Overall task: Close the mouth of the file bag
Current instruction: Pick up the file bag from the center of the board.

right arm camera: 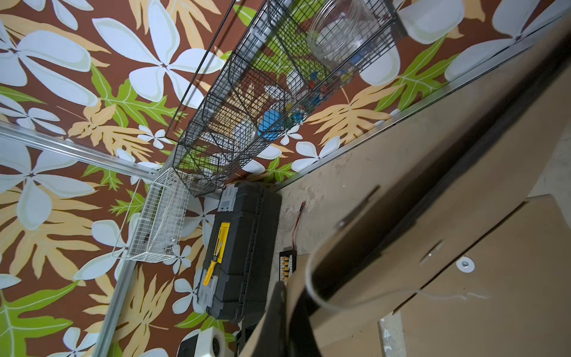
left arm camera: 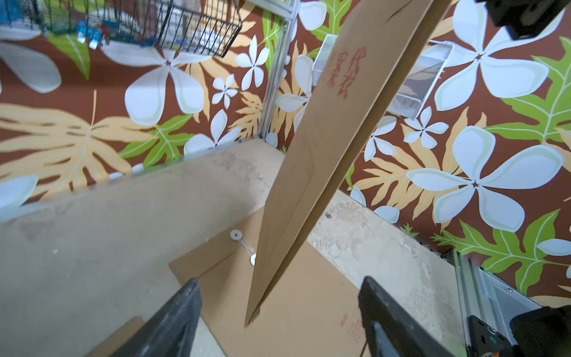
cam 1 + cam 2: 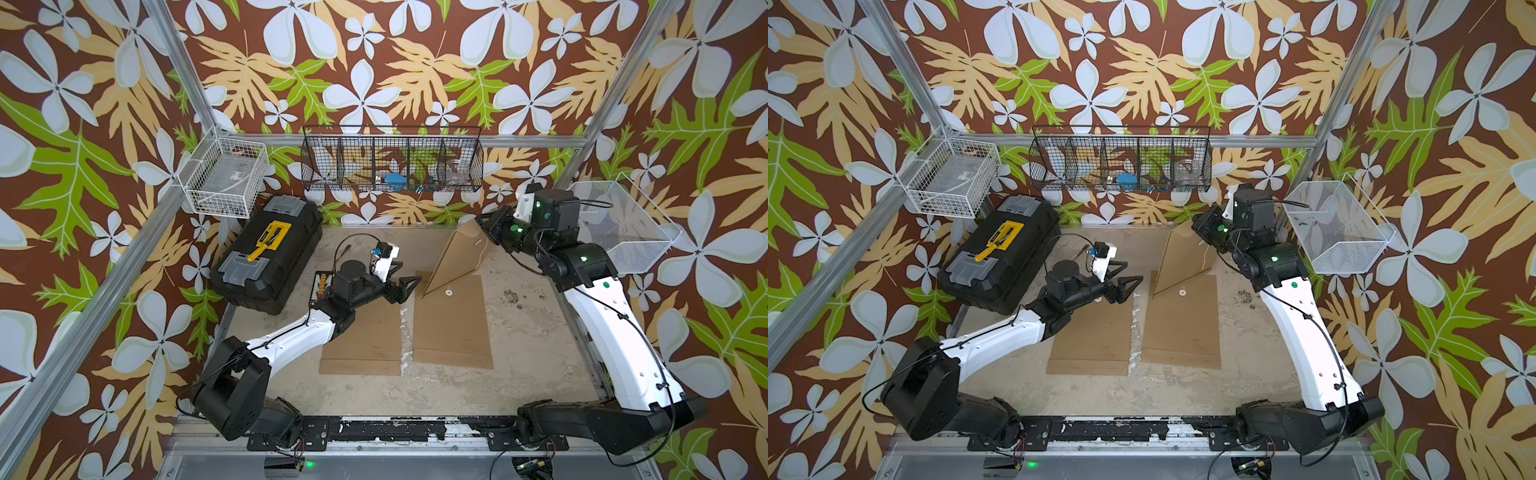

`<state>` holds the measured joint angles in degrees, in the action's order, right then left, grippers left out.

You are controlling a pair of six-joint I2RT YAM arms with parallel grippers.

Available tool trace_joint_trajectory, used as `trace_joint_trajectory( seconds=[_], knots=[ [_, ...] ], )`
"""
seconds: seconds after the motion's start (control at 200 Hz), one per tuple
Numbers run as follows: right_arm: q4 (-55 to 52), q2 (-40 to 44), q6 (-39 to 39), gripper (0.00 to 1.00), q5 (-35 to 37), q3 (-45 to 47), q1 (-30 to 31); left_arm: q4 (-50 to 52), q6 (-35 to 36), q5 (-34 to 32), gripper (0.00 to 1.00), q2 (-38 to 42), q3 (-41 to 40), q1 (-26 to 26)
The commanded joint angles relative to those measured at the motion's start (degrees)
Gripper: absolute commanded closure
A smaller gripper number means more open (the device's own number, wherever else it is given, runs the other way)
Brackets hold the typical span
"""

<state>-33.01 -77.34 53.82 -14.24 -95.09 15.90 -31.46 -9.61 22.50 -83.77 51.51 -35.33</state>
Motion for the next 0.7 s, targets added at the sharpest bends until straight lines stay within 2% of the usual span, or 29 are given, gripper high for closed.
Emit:
trace_joint_trajectory(
  seconds=[0.0, 0.21, 0.385, 0.496, 0.571, 0.646, 0.696],
  knots=[
    [4.49, 0.44, 1.84, 1.0, -2.99, 0.72, 0.78, -1.73, 5.3, 2.66, 0.18, -1.25, 2.91, -1.8],
    [6.65, 0.7, 4.11, 1.0, -5.98, 1.31, 1.98, -0.4, 8.02, -2.18, 0.2, -5.19, 6.98, -3.25],
    [8.59, 1.3, 5.7, 1.0, -8.14, 2.59, 2.36, -3.49, 7.78, -2.16, 0.29, -5.58, 7.58, -3.25],
    [10.02, 1.68, 6.67, 1.0, -9.35, 4.19, 2.34, -7.6, 6.72, -0.35, 0.43, -5.7, 6.83, -3.25],
    [11.13, 1.6, 7.36, 1.0, -11.07, 4.75, 2.38, -7.56, 6.18, 1.01, 0.62, -6.52, 7.45, -3.25],
    [11.72, 1.33, 7.82, 1.0, -12.72, 5.06, 2.38, -6.89, 6.18, 0.9, 0.69, -6.46, 7.94, -3.16],
    [12.03, 1.25, 7.97, 1.0, -13.62, 5.6, 2.38, -7.11, 5.98, 0.71, 0.78, -6.28, 7.86, -3.19]
  ],
)
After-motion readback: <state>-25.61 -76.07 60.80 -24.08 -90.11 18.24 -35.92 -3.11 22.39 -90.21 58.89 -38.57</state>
